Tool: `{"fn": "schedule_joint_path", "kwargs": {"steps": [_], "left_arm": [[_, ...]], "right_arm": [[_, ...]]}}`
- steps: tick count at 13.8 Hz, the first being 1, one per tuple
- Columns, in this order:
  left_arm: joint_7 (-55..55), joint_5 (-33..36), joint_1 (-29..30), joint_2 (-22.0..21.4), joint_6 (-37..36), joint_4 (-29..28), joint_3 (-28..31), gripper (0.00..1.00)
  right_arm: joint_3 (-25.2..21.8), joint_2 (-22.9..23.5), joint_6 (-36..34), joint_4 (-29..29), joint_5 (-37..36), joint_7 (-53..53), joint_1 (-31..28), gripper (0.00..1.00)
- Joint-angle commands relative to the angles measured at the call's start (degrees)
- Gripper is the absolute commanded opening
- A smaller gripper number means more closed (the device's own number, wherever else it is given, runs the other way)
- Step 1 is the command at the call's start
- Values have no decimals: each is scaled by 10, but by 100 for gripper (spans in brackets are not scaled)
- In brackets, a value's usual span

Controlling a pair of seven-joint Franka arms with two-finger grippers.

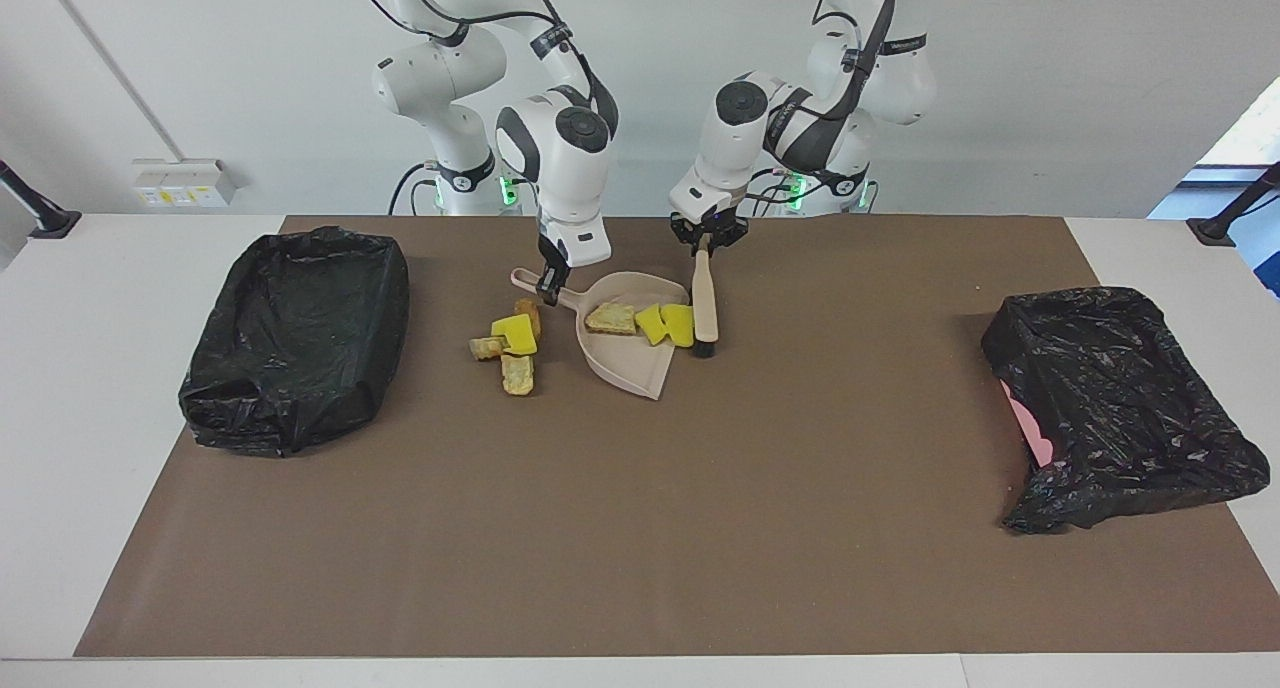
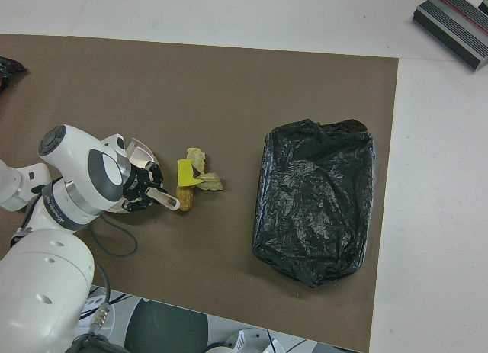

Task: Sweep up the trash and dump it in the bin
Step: 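Sweep the yellow sponges and tan scrap into the dustpan with the left gripper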

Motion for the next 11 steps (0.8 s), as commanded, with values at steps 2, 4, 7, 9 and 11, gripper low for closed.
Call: {"fn": "schedule_joint_path", "kwargs": {"steps": [2, 4, 7, 9, 11], "left_arm": [[32, -6, -25, 42, 1, 74, 9, 0], [32, -6, -24, 62, -9, 109, 9, 0], [31, 0, -15, 77, -2, 133, 13, 0], [35, 1, 8, 101, -2, 163, 13, 0], [34, 1, 20, 116, -11, 190, 15, 0]], "right_arm": [[3, 6, 0, 0, 11, -16, -12, 0], [3, 6, 0, 0, 11, -16, -12, 0], [3, 6, 0, 1, 11, -17, -13, 0], [3, 11, -2, 6, 10, -17, -16, 0], [3, 11, -2, 6, 10, -17, -17, 0]]}}
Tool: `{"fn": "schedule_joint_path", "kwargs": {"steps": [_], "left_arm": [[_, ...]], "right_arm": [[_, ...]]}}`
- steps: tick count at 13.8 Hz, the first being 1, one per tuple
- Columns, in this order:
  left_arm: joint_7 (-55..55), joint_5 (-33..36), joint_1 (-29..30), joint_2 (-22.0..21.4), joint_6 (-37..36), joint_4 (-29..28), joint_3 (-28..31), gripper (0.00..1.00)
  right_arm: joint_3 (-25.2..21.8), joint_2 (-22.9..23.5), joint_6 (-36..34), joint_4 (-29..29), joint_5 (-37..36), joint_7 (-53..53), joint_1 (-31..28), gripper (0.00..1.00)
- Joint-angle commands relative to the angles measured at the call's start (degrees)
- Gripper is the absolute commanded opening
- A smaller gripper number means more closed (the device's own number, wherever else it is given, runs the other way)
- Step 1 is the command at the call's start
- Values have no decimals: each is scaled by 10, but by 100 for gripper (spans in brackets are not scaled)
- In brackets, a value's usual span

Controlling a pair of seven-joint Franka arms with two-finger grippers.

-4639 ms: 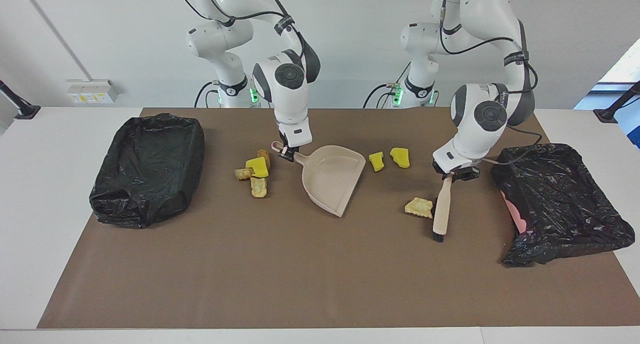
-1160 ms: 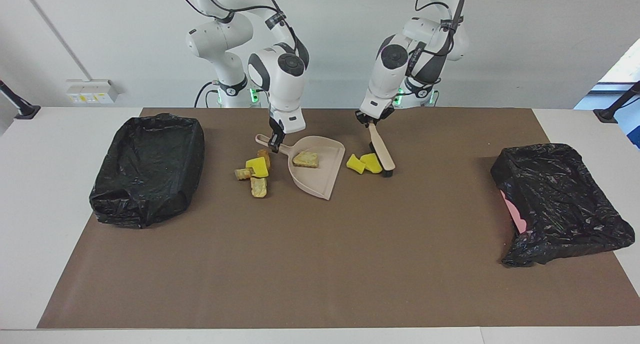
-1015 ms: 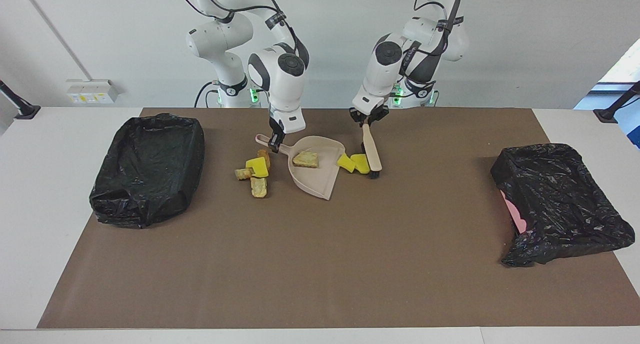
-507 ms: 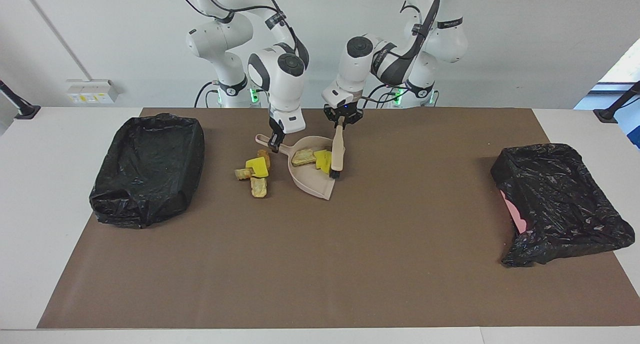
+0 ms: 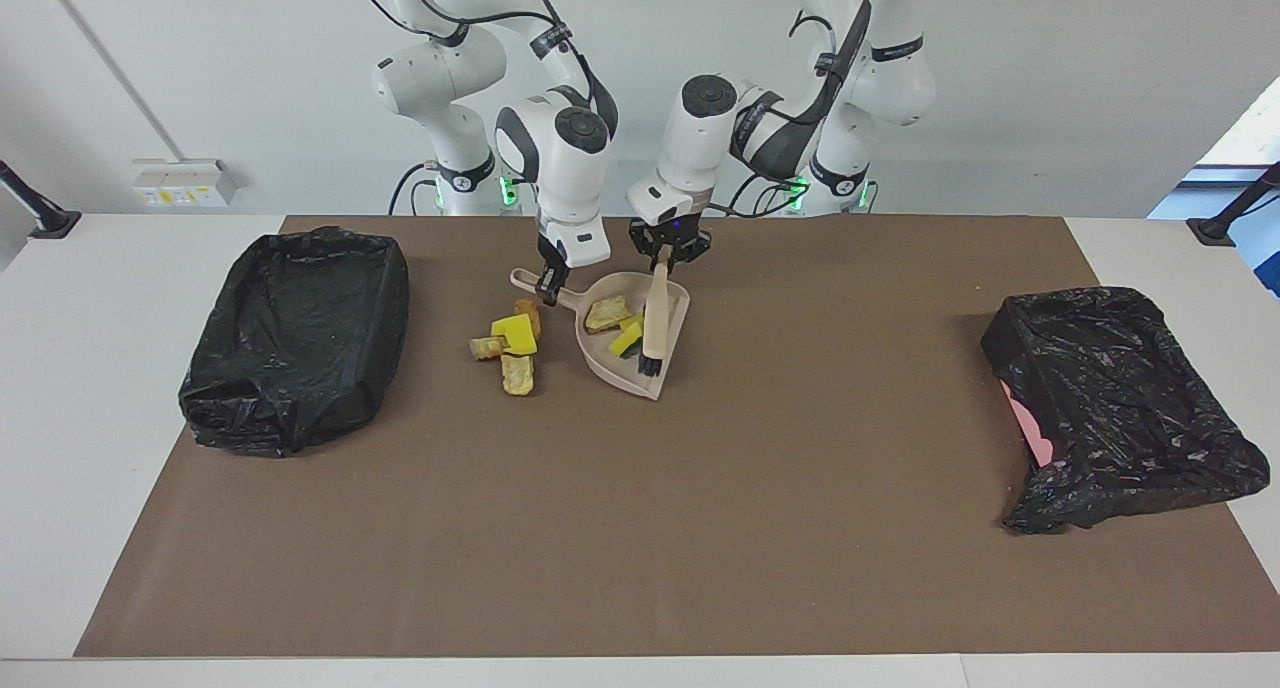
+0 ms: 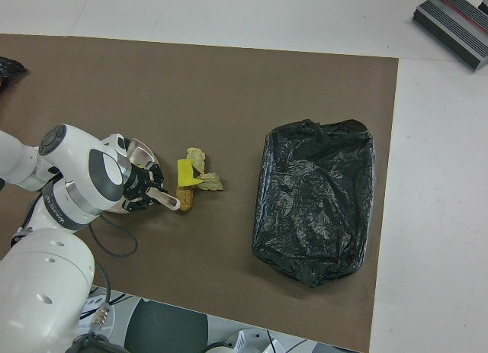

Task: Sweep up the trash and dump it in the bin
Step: 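Sweep the yellow sponges and tan scrap into the dustpan with the left gripper, then carry the loaded dustpan with the right gripper over the black bag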

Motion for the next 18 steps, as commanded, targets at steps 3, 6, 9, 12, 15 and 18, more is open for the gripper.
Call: {"fn": "schedule_joint_path", "kwargs": {"steps": [3, 6, 9, 12, 15, 18], "left_arm": [[6, 9, 37, 29, -20, 42, 1, 0], [4, 41, 57, 23, -60, 53, 3, 0], [-20, 101, 63, 11, -152, 60, 3, 0], [-97, 138, 53, -6, -162, 42, -2, 0], [-175, 138, 16, -44, -144, -13, -6, 0], [-212, 137, -31, -109, -97, -111, -7, 0]], "right_arm": [[3, 11, -2, 6, 10, -17, -14, 0], [3, 11, -2, 6, 10, -17, -15, 0], [3, 11, -2, 7, 11, -5, -14, 0], [2, -2, -18, 39, 12, -1, -14, 0], [-5, -49, -95, 61, 12, -9, -15, 0], [-5, -84, -131, 61, 11, -36, -43, 0]]}}
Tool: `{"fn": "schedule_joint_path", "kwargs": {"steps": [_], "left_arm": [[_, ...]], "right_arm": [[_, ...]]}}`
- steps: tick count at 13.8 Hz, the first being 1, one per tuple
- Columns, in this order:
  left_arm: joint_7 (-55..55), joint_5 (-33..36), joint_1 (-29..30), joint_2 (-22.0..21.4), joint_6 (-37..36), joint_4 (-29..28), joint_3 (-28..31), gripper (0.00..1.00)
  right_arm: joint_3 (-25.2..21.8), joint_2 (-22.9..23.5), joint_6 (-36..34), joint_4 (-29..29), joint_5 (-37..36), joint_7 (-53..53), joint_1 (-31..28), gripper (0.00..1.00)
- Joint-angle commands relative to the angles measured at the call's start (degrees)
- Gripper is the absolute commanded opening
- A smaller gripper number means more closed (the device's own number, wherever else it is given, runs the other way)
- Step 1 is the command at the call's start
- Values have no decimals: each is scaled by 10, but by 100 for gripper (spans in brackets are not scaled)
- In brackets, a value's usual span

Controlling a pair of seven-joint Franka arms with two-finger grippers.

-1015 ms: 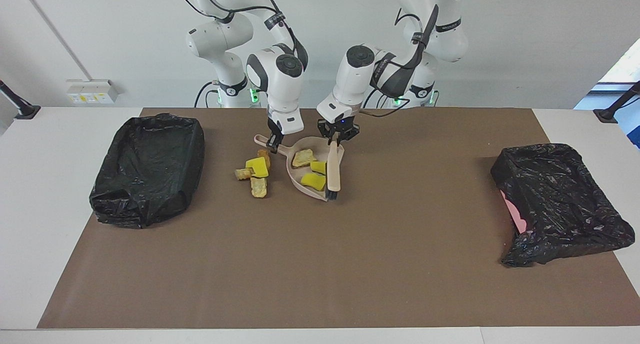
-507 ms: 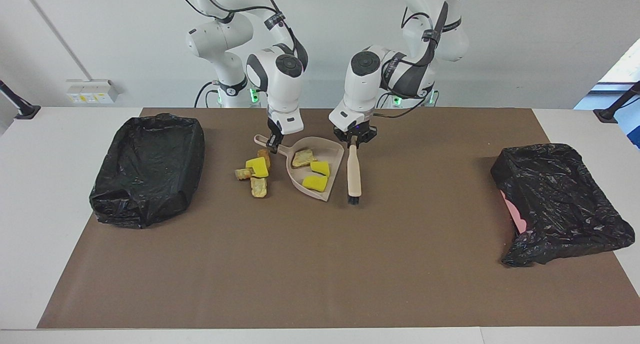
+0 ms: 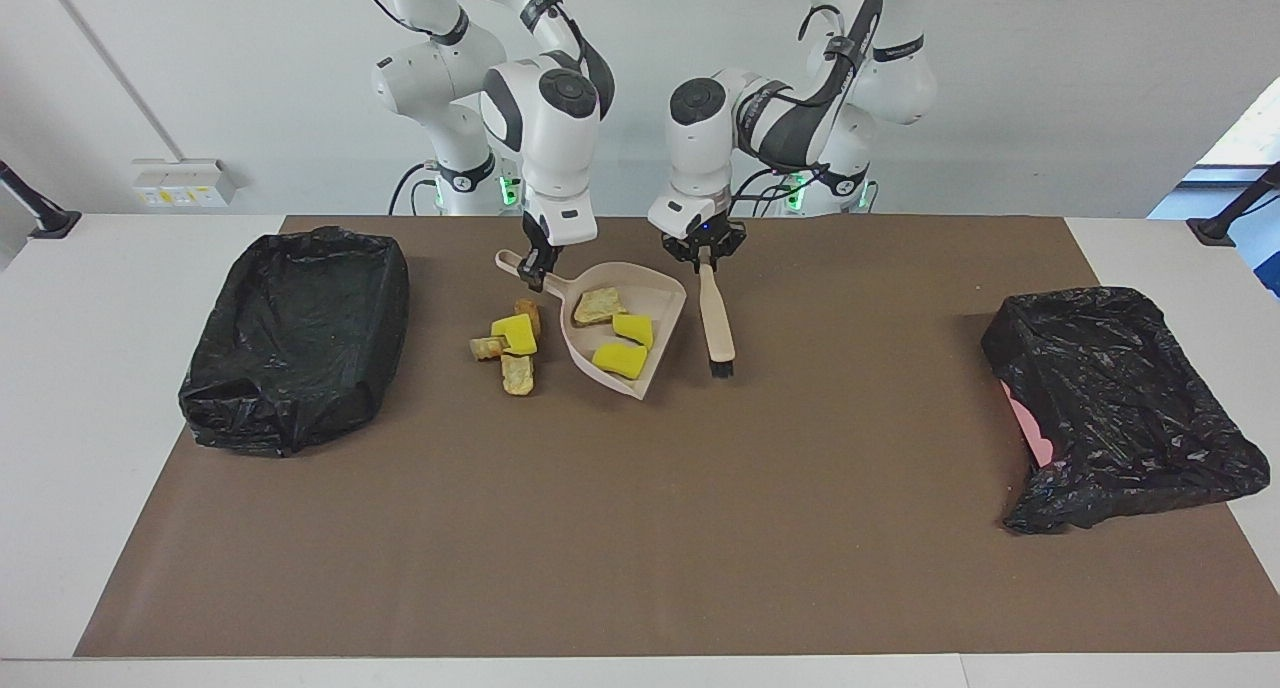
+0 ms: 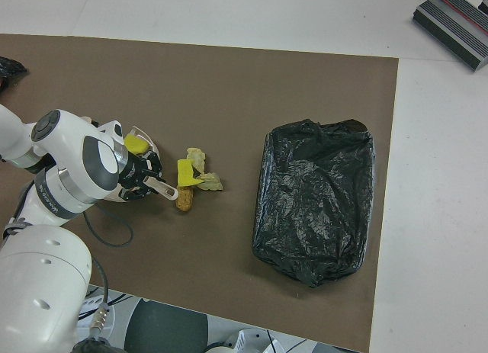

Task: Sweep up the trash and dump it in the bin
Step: 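Carry the loaded dustpan with the right gripper over the black bag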

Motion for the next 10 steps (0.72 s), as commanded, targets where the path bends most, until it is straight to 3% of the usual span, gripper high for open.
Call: {"fn": "schedule_joint_path", "kwargs": {"steps": [1, 5, 8, 10], "left_arm": [[-51, 15, -43, -89, 60, -112, 6, 0], [-118, 7, -109, -96, 85, -137, 5, 0], [-103, -35, -113, -100, 105, -156, 4, 0], [-88, -50, -127, -96, 111, -161, 4, 0]], "right_arm": [[1, -41, -30, -7, 10, -55, -39, 0], [1, -104, -90, 1, 10, -218, -167, 0], [-6, -114, -149, 30, 2, -320, -271, 0], [-18, -114, -143, 35, 1, -446, -361, 0]]}}
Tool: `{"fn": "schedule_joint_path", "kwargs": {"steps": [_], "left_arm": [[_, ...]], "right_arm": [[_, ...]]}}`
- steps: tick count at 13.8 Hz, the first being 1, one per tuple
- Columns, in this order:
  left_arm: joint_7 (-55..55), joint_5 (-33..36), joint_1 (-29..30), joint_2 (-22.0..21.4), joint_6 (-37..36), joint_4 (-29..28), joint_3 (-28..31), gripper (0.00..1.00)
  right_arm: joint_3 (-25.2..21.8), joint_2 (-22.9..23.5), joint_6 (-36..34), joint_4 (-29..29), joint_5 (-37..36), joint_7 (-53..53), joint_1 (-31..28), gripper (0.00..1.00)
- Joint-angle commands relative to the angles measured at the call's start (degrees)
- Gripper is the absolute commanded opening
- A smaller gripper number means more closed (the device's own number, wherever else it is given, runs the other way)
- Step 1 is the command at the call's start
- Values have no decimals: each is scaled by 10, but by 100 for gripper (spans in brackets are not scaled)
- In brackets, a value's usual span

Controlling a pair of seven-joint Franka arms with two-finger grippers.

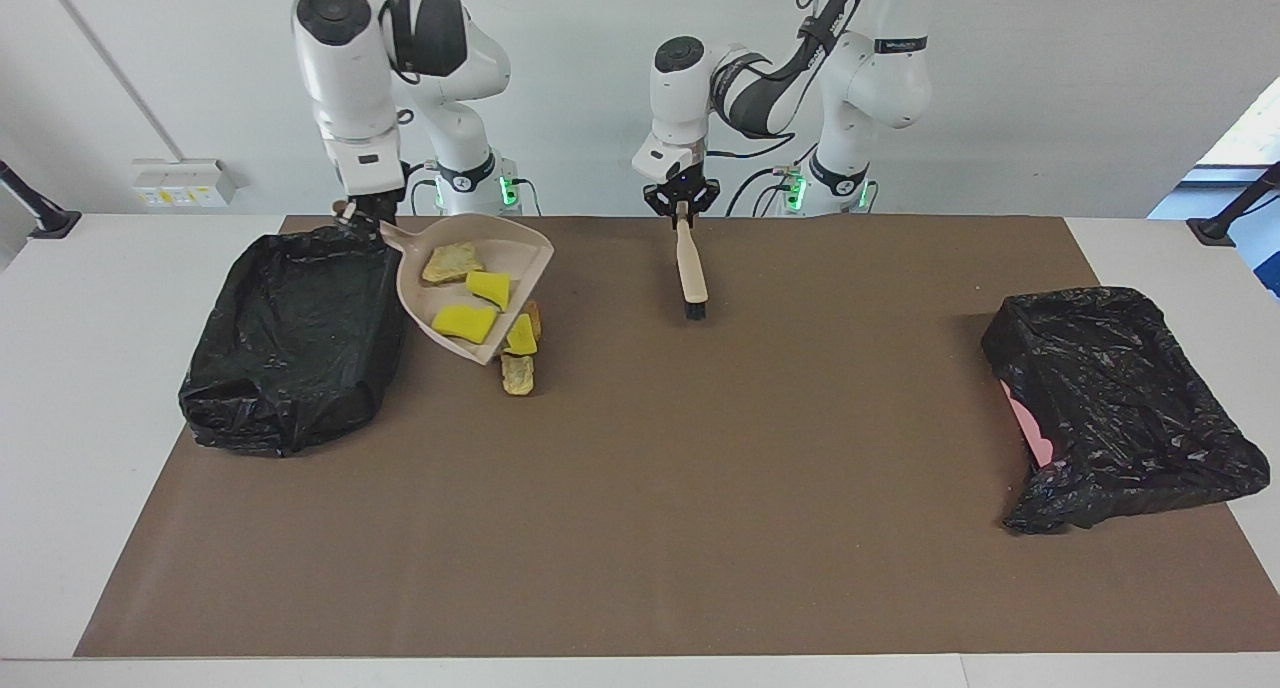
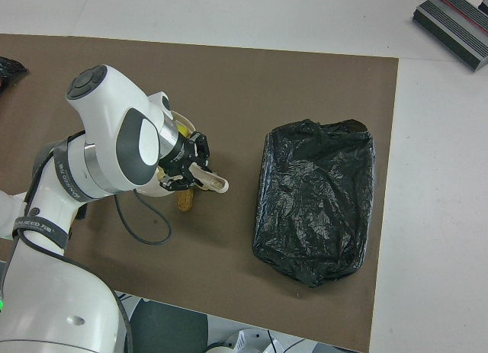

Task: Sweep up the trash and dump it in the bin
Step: 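Carry the loaded dustpan with the right gripper over the black bag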

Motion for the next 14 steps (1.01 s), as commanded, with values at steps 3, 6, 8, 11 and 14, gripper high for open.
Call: {"fn": "schedule_joint_path", "kwargs": {"steps": [3, 6, 8, 11, 14], "left_arm": [[13, -16, -29, -17, 66, -53, 9, 0], [12, -16, -30, -11, 89, -59, 9, 0], [10, -26, -29, -6, 83, -58, 9, 0], [15, -42, -20, 2, 32, -33, 11, 28], [18, -43, 1, 10, 1, -5, 11, 71]], "right_arm": [[-21, 6, 10, 28, -37, -251, -176, 0], [-49, 11, 98, 27, -129, -319, -203, 0], [-62, 18, 136, 29, -184, -336, -205, 0], [-59, 9, 155, 7, -282, -341, -173, 0], [-60, 8, 190, -12, -304, -386, -170, 0]]}}
